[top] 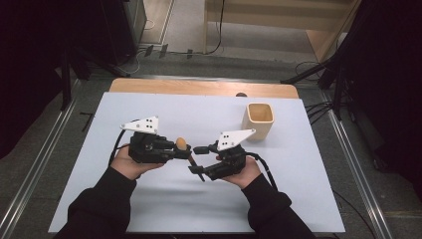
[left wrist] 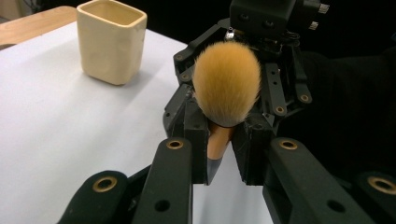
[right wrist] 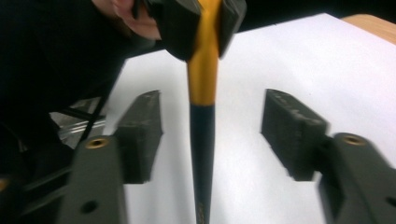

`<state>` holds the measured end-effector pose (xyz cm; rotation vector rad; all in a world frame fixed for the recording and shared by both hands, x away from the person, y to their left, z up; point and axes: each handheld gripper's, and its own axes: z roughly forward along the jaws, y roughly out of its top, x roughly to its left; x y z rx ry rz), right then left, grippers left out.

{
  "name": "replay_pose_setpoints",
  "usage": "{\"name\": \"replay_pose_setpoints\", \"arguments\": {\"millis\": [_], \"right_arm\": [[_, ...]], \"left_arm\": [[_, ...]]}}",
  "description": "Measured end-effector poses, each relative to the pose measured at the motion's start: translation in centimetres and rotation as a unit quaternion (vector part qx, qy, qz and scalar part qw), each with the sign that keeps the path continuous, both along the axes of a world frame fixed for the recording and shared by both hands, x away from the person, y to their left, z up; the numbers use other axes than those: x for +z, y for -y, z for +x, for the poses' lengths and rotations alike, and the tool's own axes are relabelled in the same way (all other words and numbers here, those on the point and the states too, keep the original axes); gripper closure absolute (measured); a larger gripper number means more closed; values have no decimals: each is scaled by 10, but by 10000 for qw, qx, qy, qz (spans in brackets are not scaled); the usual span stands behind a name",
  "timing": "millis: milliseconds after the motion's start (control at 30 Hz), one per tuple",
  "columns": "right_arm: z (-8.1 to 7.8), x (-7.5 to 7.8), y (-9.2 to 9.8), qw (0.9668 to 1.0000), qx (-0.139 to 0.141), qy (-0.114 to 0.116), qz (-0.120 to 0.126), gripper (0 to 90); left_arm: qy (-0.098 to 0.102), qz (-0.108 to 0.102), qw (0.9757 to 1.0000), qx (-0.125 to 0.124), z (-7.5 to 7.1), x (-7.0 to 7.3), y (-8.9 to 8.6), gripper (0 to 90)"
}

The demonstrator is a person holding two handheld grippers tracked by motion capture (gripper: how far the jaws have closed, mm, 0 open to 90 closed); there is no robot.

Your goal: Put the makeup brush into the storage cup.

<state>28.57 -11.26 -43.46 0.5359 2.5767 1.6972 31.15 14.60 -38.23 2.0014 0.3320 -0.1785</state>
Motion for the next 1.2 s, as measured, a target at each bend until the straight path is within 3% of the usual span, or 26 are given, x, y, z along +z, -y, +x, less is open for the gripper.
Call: {"name": "replay_pose_setpoints", "arguments": {"millis": [167, 233, 400, 833, 933, 1000, 1067, 1100, 1200], "right_arm": [[2, -4, -3, 10000, -87, 4, -22, 370], [2, -5, -5, 10000, -87, -12, 31, 370], [3, -8, -10, 9998, -39, -71, 175, 357], [4, -16, -17, 9987, 84, -119, 487, 239], [2, -17, -17, 9991, 39, -20, 433, 347], [2, -18, -18, 9991, 56, -51, 429, 442], [3, -19, -18, 9990, 16, -56, 436, 477], [4, -20, -17, 9988, -21, -121, 483, 549], [4, -20, -16, 9987, -46, -108, 499, 606]], "left_arm": [[101, 331, 9994, -11, 2, 8, 3, 777], [60, 399, 9992, -16, 4, 10, 3, 777], [170, 710, 9973, -32, 6, 12, 5, 777], [87, 886, 9959, -146, 10, 9, 12, 777], [87, 929, 9955, -145, 10, 9, 12, 777], [77, 939, 9954, -149, 10, 8, 12, 777], [67, 932, 9955, -158, 10, 7, 13, 777], [51, 960, 9952, -168, 9, 6, 13, 777], [71, 957, 9952, -170, 9, 6, 14, 777]]}}
